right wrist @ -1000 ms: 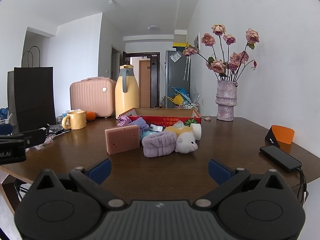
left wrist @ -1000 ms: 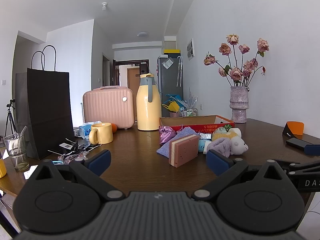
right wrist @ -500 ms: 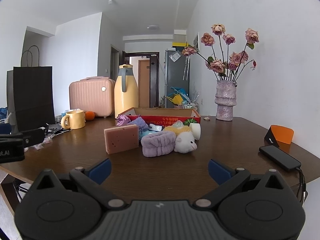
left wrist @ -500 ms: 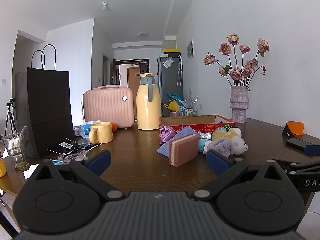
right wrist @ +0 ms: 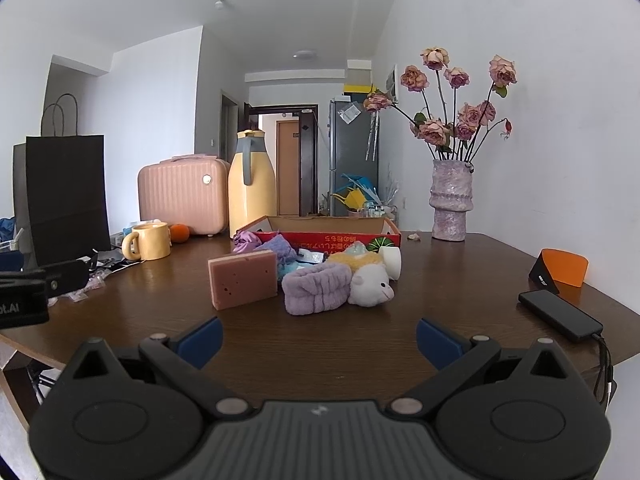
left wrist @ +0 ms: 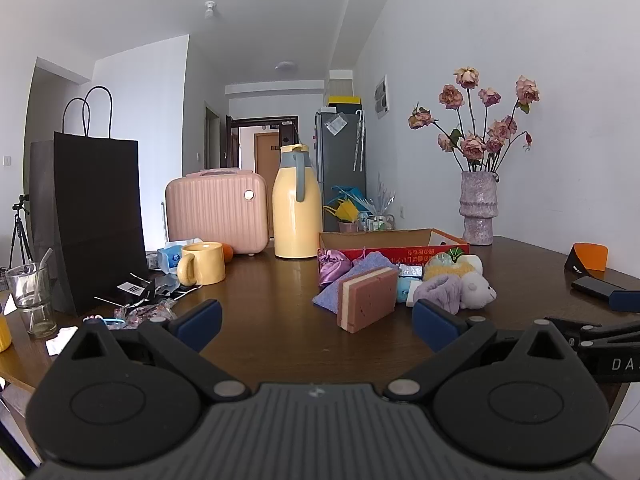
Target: Organize soft objects
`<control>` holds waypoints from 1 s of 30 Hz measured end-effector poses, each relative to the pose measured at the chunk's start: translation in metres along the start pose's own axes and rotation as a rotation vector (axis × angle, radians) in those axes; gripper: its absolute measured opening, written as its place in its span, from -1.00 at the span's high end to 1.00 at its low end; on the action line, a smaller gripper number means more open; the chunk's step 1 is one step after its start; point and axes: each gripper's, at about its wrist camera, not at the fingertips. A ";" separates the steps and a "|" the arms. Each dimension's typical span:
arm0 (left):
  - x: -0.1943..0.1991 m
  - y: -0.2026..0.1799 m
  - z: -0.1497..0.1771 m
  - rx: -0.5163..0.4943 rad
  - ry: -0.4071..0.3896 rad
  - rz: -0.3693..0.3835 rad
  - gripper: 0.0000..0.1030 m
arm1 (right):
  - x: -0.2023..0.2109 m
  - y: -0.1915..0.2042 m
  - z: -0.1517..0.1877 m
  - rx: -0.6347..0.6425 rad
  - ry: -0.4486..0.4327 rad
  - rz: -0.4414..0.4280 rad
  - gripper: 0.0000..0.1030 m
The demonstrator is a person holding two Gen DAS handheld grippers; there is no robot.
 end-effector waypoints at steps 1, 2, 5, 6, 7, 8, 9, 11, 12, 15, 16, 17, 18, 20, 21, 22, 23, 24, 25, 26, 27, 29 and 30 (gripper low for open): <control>-0.001 0.000 0.000 0.003 0.004 0.000 -1.00 | 0.000 0.000 0.000 -0.002 0.001 0.000 -1.00; -0.001 0.000 0.000 0.004 0.008 0.001 -1.00 | 0.000 0.000 0.001 -0.003 0.002 0.000 -1.00; -0.007 0.000 0.001 0.008 0.024 -0.008 -1.00 | -0.002 -0.001 0.002 -0.012 0.003 -0.002 -1.00; -0.009 0.000 0.001 0.014 0.032 -0.012 -1.00 | -0.004 -0.002 0.002 -0.019 0.006 -0.002 -1.00; -0.011 0.000 0.001 0.020 0.039 -0.012 -1.00 | -0.006 -0.003 0.002 -0.026 0.010 -0.003 -1.00; -0.014 0.001 0.002 0.023 0.046 -0.010 -1.00 | -0.009 -0.002 0.002 -0.030 0.016 -0.005 -1.00; -0.017 0.001 0.002 0.025 0.055 -0.007 -1.00 | -0.010 -0.003 0.002 -0.032 0.019 -0.007 -1.00; -0.025 0.002 0.002 0.032 0.075 -0.003 -1.00 | -0.014 -0.003 0.002 -0.030 0.024 -0.010 -1.00; -0.029 0.002 0.002 0.037 0.086 0.004 -1.00 | -0.017 -0.003 0.002 -0.032 0.028 -0.011 -1.00; -0.049 0.006 -0.003 0.067 0.116 0.012 -1.00 | -0.029 -0.006 -0.001 -0.039 0.033 -0.033 -1.00; -0.058 0.008 -0.005 0.080 0.120 0.016 -1.00 | -0.033 -0.007 -0.003 -0.040 0.029 -0.043 -1.00; -0.068 0.010 -0.007 0.097 0.128 0.017 -1.00 | -0.039 -0.008 -0.006 -0.043 0.022 -0.053 -1.00; -0.078 0.013 -0.010 0.115 0.135 0.021 -1.00 | -0.048 -0.010 -0.010 -0.049 0.011 -0.067 -1.00; -0.103 0.019 -0.018 0.155 0.158 0.032 -1.00 | -0.065 -0.013 -0.016 -0.068 -0.012 -0.102 -1.00; -0.115 0.021 -0.021 0.176 0.159 0.042 -1.00 | -0.077 -0.015 -0.021 -0.090 -0.008 -0.131 -1.00; -0.128 0.024 -0.024 0.194 0.152 0.058 -1.00 | -0.090 -0.018 -0.027 -0.112 0.010 -0.174 -1.00; -0.141 0.026 -0.027 0.208 0.152 0.065 -0.98 | -0.103 -0.020 -0.033 -0.136 0.036 -0.213 -1.00; -0.154 0.027 -0.028 0.217 0.155 0.068 -0.91 | -0.118 -0.020 -0.041 -0.162 0.063 -0.242 -0.99; -0.167 0.027 -0.029 0.222 0.160 0.080 -0.79 | -0.132 -0.020 -0.046 -0.179 0.078 -0.265 -0.95; -0.183 0.028 -0.029 0.225 0.183 0.095 -0.72 | -0.148 -0.018 -0.053 -0.185 0.088 -0.289 -0.83; -0.196 0.028 -0.029 0.231 0.211 0.108 -0.55 | -0.167 -0.015 -0.060 -0.183 0.101 -0.311 -0.77; -0.220 0.033 -0.028 0.275 0.271 0.143 -0.29 | -0.198 -0.006 -0.070 -0.171 0.124 -0.323 -0.56; -0.228 0.036 -0.027 0.305 0.291 0.155 -0.12 | -0.218 0.000 -0.075 -0.162 0.142 -0.337 -0.50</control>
Point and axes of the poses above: each gripper's, at about its wrist camera, not at the fingertips, and x roughly against the way its jaws point, y to its left, z to its underside, and after that the axes turned 5 degrees about z, right-handed
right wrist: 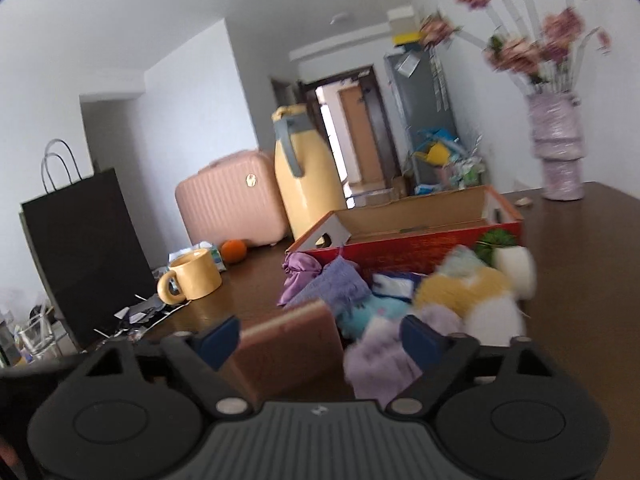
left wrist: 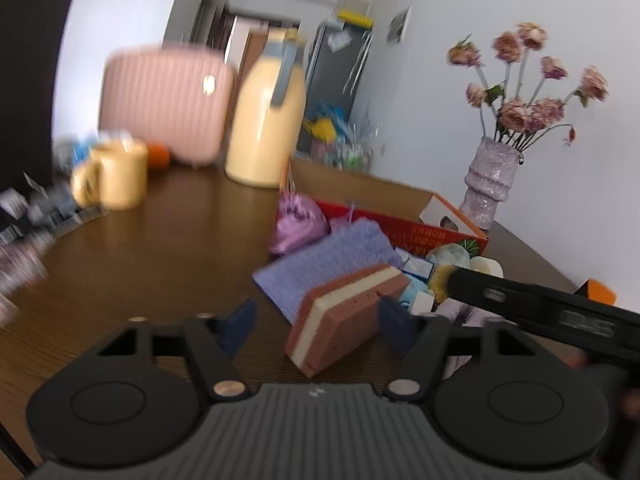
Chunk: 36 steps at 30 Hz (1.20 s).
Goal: Organize soft objects
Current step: 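Lower both grippers onto the pink sponge block and close on it, then carry the pink sponge into the cardboard box and open the grippers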
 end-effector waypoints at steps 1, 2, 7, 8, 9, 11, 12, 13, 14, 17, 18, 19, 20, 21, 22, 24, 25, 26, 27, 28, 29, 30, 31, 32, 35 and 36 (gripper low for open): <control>-0.006 0.005 -0.002 0.035 0.014 0.013 0.14 | -0.014 0.000 -0.004 0.004 0.018 -0.006 -0.36; -0.012 0.011 -0.003 0.074 0.030 0.019 0.24 | -0.031 0.001 -0.008 0.008 0.042 -0.012 -0.19; -0.026 0.032 -0.007 0.196 0.066 0.103 0.65 | -0.089 -0.005 -0.019 -0.036 0.106 -0.056 0.01; -0.026 0.034 -0.008 0.210 0.071 0.120 0.66 | -0.095 -0.006 -0.019 -0.038 0.113 -0.062 0.14; -0.025 0.035 -0.008 0.215 0.076 0.130 0.67 | -0.102 -0.008 -0.018 -0.048 0.135 -0.073 0.22; -0.021 0.036 -0.006 0.219 0.075 0.133 0.69 | -0.109 -0.012 -0.014 -0.080 0.168 -0.111 0.43; -0.017 0.037 -0.004 0.217 0.076 0.141 0.69 | -0.106 -0.013 -0.012 -0.100 0.169 -0.136 0.44; -0.011 0.038 -0.001 0.212 0.073 0.151 0.69 | -0.100 -0.011 -0.010 -0.097 0.172 -0.134 0.44; -0.003 0.038 0.003 0.198 0.066 0.158 0.69 | -0.091 -0.008 -0.007 -0.083 0.169 -0.130 0.44; 0.023 0.037 0.029 0.155 0.076 0.191 0.69 | -0.051 0.004 0.009 -0.035 0.164 -0.134 0.45; 0.030 0.037 0.038 0.151 0.091 0.209 0.70 | -0.035 0.010 0.018 -0.005 0.160 -0.131 0.45; 0.037 0.037 0.047 0.148 0.104 0.224 0.70 | -0.018 0.014 0.027 0.031 0.152 -0.124 0.45; 0.044 0.036 0.054 0.144 0.112 0.230 0.69 | -0.003 0.017 0.038 0.052 0.152 -0.113 0.45; 0.049 0.035 0.059 0.140 0.117 0.238 0.69 | 0.010 0.019 0.048 0.052 0.159 -0.106 0.45; 0.054 0.035 0.063 0.140 0.125 0.254 0.67 | 0.022 0.018 0.057 0.030 0.168 -0.106 0.41; 0.060 0.032 0.069 0.133 0.144 0.301 0.61 | 0.041 0.018 0.072 0.006 0.176 -0.094 0.28; 0.063 0.031 0.072 0.126 0.157 0.317 0.51 | 0.049 0.017 0.078 -0.005 0.173 -0.086 0.19; 0.066 0.030 0.076 0.113 0.168 0.321 0.46 | 0.055 0.015 0.084 -0.028 0.175 -0.083 0.18; 0.068 0.029 0.077 0.101 0.169 0.319 0.39 | 0.061 0.012 0.088 -0.051 0.184 -0.087 0.18; 0.071 0.028 0.077 0.092 0.163 0.319 0.28 | 0.068 0.010 0.090 -0.066 0.184 -0.097 0.18; 0.074 0.027 0.075 0.087 0.151 0.315 0.18 | 0.073 0.007 0.090 -0.079 0.174 -0.103 0.16; 0.075 0.027 0.072 0.086 0.130 0.309 0.04 | 0.078 0.006 0.089 -0.093 0.156 -0.102 0.15; 0.076 0.027 0.070 0.084 0.112 0.310 0.02 | 0.081 0.003 0.086 -0.104 0.139 -0.101 0.15; 0.075 0.026 0.068 0.080 0.105 0.309 0.02 | 0.081 0.001 0.084 -0.117 0.125 -0.098 0.15; 0.062 0.026 0.065 0.085 0.135 0.299 0.09 | 0.067 -0.002 0.081 -0.148 0.119 -0.082 0.17; 0.058 0.027 0.065 0.092 0.150 0.308 0.15 | 0.063 -0.002 0.082 -0.146 0.116 -0.064 0.17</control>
Point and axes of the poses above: each gripper's, at about its wrist camera, not at the fingertips, and x roughly against the way its jaws point, y to its left, z to its underside, and after that the axes turned 5 degrees about z, right-handed
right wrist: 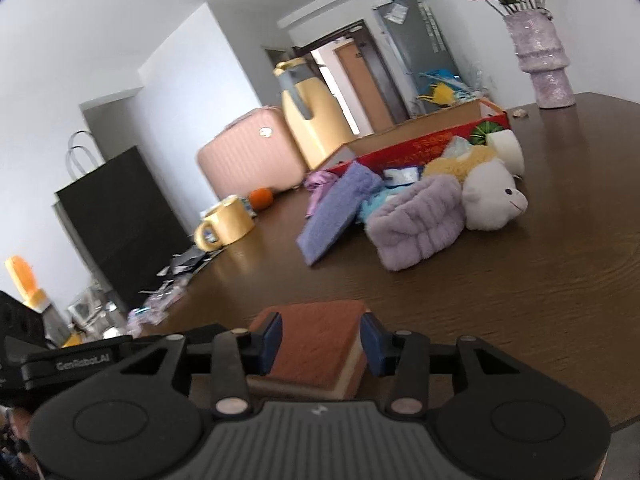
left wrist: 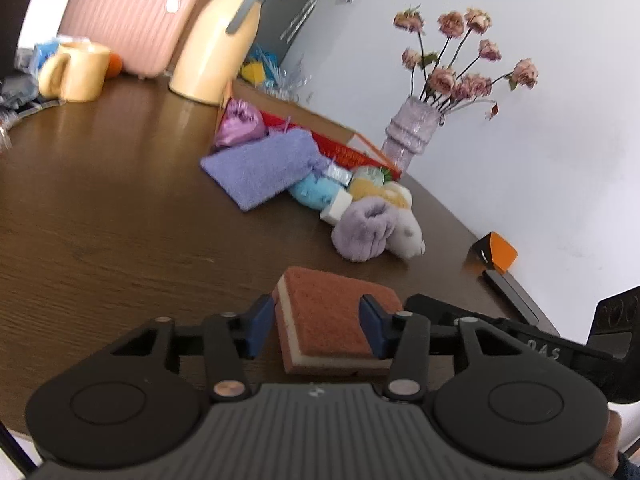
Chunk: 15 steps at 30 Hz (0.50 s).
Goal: Organize soft objects
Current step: 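Carry the pink sponge into the cardboard box and open the grippers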
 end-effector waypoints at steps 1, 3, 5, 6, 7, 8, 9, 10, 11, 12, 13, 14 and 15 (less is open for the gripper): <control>-0.003 0.002 0.000 0.010 0.013 0.011 0.22 | -0.004 0.001 0.001 0.007 0.002 0.011 0.17; -0.008 0.006 0.000 0.033 0.045 0.028 0.38 | -0.013 0.000 0.003 -0.007 0.029 0.024 0.23; -0.009 0.009 0.001 0.045 0.047 0.028 0.44 | -0.018 -0.005 0.006 -0.041 0.059 0.015 0.40; -0.009 0.008 0.001 0.046 0.044 0.025 0.45 | -0.019 -0.007 0.007 -0.061 0.061 -0.002 0.41; -0.008 0.006 0.000 0.044 0.034 0.020 0.45 | -0.019 -0.008 0.007 -0.070 0.065 -0.007 0.44; -0.007 0.003 -0.002 0.040 0.017 0.020 0.45 | -0.018 -0.007 0.006 -0.063 0.065 -0.008 0.46; -0.006 -0.001 -0.007 0.028 -0.007 0.026 0.45 | -0.017 -0.005 0.004 -0.050 0.053 -0.011 0.46; -0.007 -0.005 -0.013 0.012 -0.026 0.036 0.45 | -0.014 -0.003 0.001 -0.046 0.036 -0.013 0.45; -0.009 -0.008 -0.024 0.002 -0.046 0.047 0.45 | -0.011 0.000 -0.006 -0.036 0.012 -0.011 0.45; -0.014 -0.009 -0.039 -0.002 -0.065 0.062 0.45 | -0.009 0.004 -0.015 -0.014 -0.022 -0.007 0.45; -0.021 -0.010 -0.058 -0.016 -0.086 0.075 0.45 | -0.009 0.006 -0.027 0.007 -0.055 -0.008 0.46; -0.030 -0.010 -0.080 -0.031 -0.115 0.083 0.44 | -0.011 0.007 -0.042 0.021 -0.086 -0.011 0.46; -0.040 -0.010 -0.102 -0.047 -0.135 0.091 0.44 | -0.019 0.007 -0.061 0.036 -0.115 -0.014 0.46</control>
Point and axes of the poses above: each gripper's, at about its wrist camera, not at the fingertips, and x roughly against the way its jaws point, y to its left, z to its underside, and after that the axes turned 5 degrees about z, right-handed
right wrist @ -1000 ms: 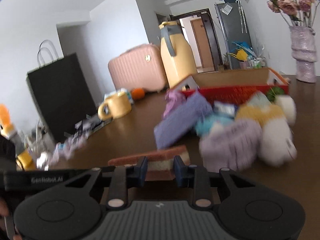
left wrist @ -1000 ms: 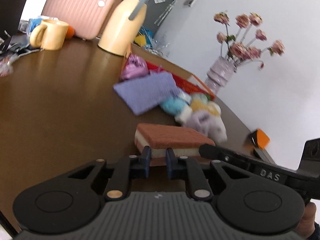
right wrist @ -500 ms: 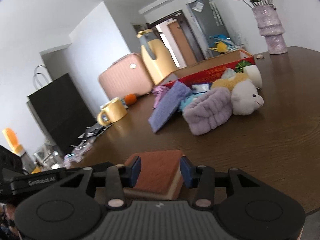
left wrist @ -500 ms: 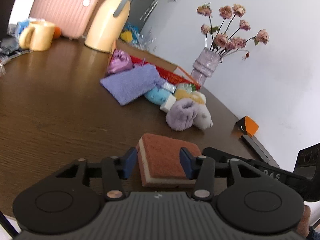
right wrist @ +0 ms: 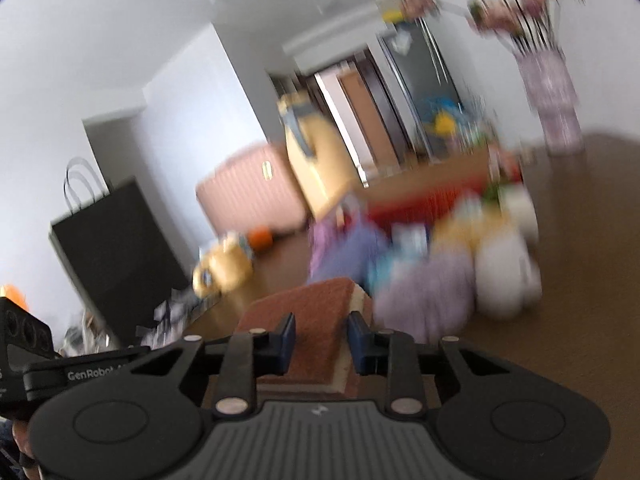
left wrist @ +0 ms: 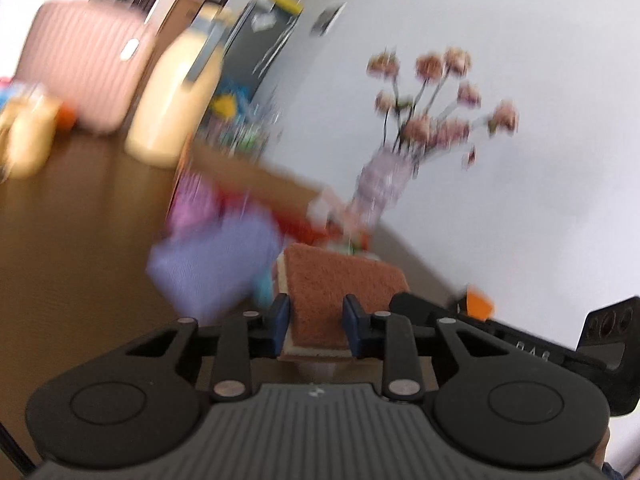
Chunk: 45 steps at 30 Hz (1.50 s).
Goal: Organize soft objects
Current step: 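Carry the pink sponge into the cardboard box and open the grippers, then withdraw both grippers from the box back over the table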
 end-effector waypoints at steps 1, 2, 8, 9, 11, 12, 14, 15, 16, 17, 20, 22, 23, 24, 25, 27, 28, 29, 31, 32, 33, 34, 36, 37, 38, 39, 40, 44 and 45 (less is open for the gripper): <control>-0.017 0.003 -0.023 -0.021 -0.009 0.002 0.44 | -0.011 -0.002 -0.018 0.014 -0.020 -0.002 0.46; -0.036 0.008 -0.047 -0.026 -0.019 -0.009 0.44 | -0.025 -0.005 -0.037 0.018 -0.039 0.000 0.46; -0.182 0.074 -0.166 0.007 0.093 -0.116 0.44 | -0.181 -0.037 -0.176 0.002 0.028 0.054 0.46; -0.209 0.090 -0.178 0.003 0.125 -0.150 0.44 | -0.215 -0.044 -0.193 0.000 0.063 0.073 0.46; -0.257 0.119 -0.190 -0.004 0.205 -0.230 0.44 | -0.280 -0.058 -0.214 0.014 0.145 0.102 0.46; -0.276 0.132 -0.191 0.028 0.243 -0.265 0.44 | -0.315 -0.067 -0.219 0.011 0.206 0.118 0.46; -0.310 0.146 -0.190 -0.026 0.320 -0.369 0.45 | -0.375 -0.089 -0.222 -0.063 0.333 0.136 0.44; -0.318 0.147 -0.191 -0.051 0.308 -0.431 0.55 | -0.398 -0.099 -0.219 -0.107 0.372 0.148 0.44; -0.324 0.147 -0.190 -0.085 0.300 -0.454 0.54 | -0.417 -0.105 -0.215 -0.126 0.411 0.143 0.44; -0.331 0.147 -0.190 -0.117 0.316 -0.462 0.54 | -0.431 -0.108 -0.209 -0.139 0.436 0.143 0.44; -0.334 0.147 -0.190 -0.133 0.324 -0.474 0.52 | -0.448 -0.103 -0.199 -0.096 0.433 0.175 0.37; -0.324 0.143 -0.192 -0.144 0.301 -0.465 0.44 | -0.446 -0.101 -0.198 -0.075 0.430 0.173 0.36; -0.318 0.141 -0.194 -0.151 0.297 -0.456 0.41 | -0.442 -0.101 -0.200 -0.074 0.425 0.168 0.36; -0.312 0.138 -0.196 -0.160 0.289 -0.457 0.34 | -0.434 -0.101 -0.202 -0.068 0.417 0.165 0.36; -0.302 0.132 -0.198 -0.179 0.279 -0.468 0.24 | -0.425 -0.100 -0.205 -0.048 0.408 0.169 0.36; -0.278 0.121 -0.198 -0.226 0.243 -0.474 0.04 | -0.396 -0.097 -0.212 0.021 0.382 0.189 0.27; -0.264 0.114 -0.195 -0.246 0.217 -0.475 -0.07 | -0.379 -0.095 -0.218 0.061 0.359 0.196 0.15; -0.248 0.111 -0.192 -0.262 0.189 -0.479 -0.12 | -0.362 -0.096 -0.223 0.101 0.332 0.204 -0.01; -0.216 0.105 -0.183 -0.294 0.127 -0.503 -0.38 | -0.321 -0.095 -0.228 0.180 0.266 0.234 -0.18; -0.202 0.100 -0.179 -0.314 0.096 -0.523 -0.43 | -0.298 -0.094 -0.228 0.218 0.237 0.263 -0.19; -0.191 0.094 -0.175 -0.332 0.066 -0.538 -0.50 | -0.279 -0.094 -0.227 0.249 0.213 0.289 -0.20; -0.178 0.086 -0.171 -0.353 0.039 -0.559 -0.54 | -0.262 -0.094 -0.226 0.273 0.189 0.312 -0.27; -0.158 0.070 -0.165 -0.363 0.003 -0.590 -0.56 | -0.228 -0.093 -0.225 0.289 0.134 0.351 -0.47; -0.150 0.063 -0.163 -0.360 -0.008 -0.585 -0.56 | -0.212 -0.093 -0.226 0.290 0.102 0.367 -0.50; -0.141 0.055 -0.161 -0.356 -0.024 -0.577 -0.57 | -0.193 -0.094 -0.227 0.294 0.072 0.379 -0.50; -0.132 0.047 -0.159 -0.353 -0.043 -0.573 -0.58 | -0.179 -0.091 -0.226 0.302 0.051 0.385 -0.50; -0.123 0.039 -0.156 -0.356 -0.063 -0.568 -0.58 | -0.169 -0.087 -0.224 0.304 0.037 0.385 -0.50; -0.096 0.012 -0.146 -0.383 -0.110 -0.542 -0.62 | -0.130 -0.076 -0.216 0.299 -0.003 0.373 -0.53; -0.090 0.008 -0.143 -0.385 -0.118 -0.536 -0.62 | -0.121 -0.073 -0.214 0.300 -0.010 0.369 -0.53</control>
Point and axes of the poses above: each gripper's, at about its wrist camera, not at the fingertips, and x roughly against the way its jaws point, y to its left, z to its underside, and after that the axes turned 5 degrees about z, right-handed
